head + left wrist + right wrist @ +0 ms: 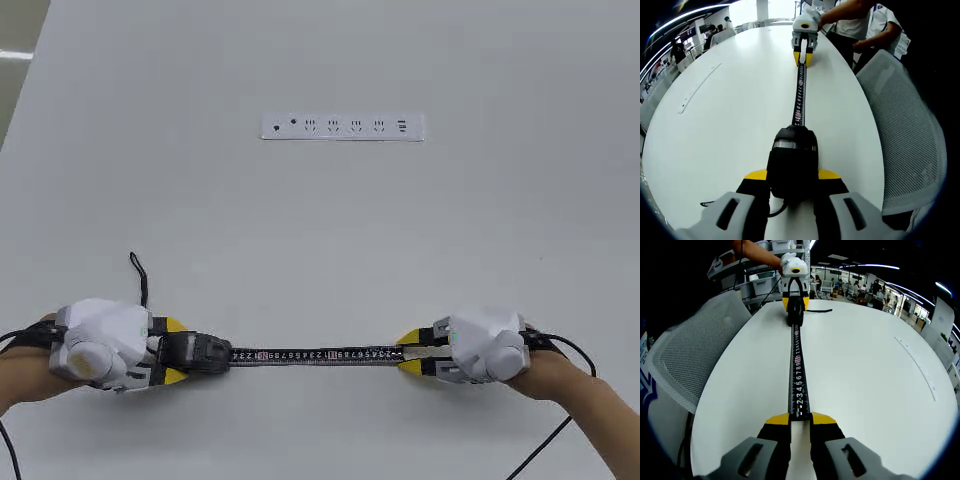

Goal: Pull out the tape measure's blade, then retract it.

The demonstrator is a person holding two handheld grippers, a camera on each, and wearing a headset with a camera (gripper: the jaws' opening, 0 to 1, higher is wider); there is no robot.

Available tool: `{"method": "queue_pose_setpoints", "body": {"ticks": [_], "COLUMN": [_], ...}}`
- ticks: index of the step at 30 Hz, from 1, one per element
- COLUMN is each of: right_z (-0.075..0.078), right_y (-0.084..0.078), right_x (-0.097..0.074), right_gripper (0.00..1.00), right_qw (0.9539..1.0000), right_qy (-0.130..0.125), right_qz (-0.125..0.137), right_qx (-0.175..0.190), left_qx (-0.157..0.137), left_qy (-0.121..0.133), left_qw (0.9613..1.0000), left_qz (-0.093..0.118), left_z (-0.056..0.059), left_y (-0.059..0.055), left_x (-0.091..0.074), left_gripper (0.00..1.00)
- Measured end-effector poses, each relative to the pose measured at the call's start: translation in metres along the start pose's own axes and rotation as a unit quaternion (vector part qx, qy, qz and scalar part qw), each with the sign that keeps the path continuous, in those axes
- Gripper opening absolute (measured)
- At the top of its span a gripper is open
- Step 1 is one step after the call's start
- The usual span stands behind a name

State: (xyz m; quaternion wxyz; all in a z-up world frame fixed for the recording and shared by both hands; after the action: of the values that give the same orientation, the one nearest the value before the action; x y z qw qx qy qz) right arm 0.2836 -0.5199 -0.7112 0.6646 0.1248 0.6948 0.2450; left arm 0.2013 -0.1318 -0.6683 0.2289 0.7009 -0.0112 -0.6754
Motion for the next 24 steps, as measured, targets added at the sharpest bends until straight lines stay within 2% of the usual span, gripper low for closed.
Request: {"method": "queue_pose_setpoints", "body": {"ticks": [9, 16, 24], "right_z": [-0.0023, -0.0052, -0.007], "right_y": [0.0031, 0.004, 0.0051], "right_x": [-0.0008, -0.001, -0.0007], "right_gripper": [0.13, 0.13, 0.17], "right_qw": [0.9999, 0.9998, 0.9995], "right_qy": [-0.001, 0.001, 0.001], "right_qz": [-0.008, -0.016, -0.027], "right_qx": [-0.007, -0.014, -0.016], "left_qx": [0.006, 0.031, 0.029], "left_qy": [-0.004, 0.002, 0.012], "left_qw": [1.0, 0.9995, 0.9995], "left_qz": [-0.002, -0.007, -0.006], "left_z": [-0.0015, -0.0024, -0.0051], "left_y": [-0.0043, -0.0064, -0.0084], "left_x": [0.0025, 0.0045, 0.0054], "left_gripper": [0.3, 0.31, 0.37]}}
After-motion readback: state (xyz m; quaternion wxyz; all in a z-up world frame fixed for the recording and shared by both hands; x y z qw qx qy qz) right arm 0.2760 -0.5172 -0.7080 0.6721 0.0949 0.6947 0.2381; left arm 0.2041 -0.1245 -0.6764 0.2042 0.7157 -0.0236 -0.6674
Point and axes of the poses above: the centre of the closed fingertips' face, and the gripper's own axes: x roughly forward along the fingers, z roughly to its right, y roughly out of its top, the point moved 10 cm from there along -x, roughly backward along the fingers, and after that the axes turned 13 degrees about -z, right-handed, at the moved point
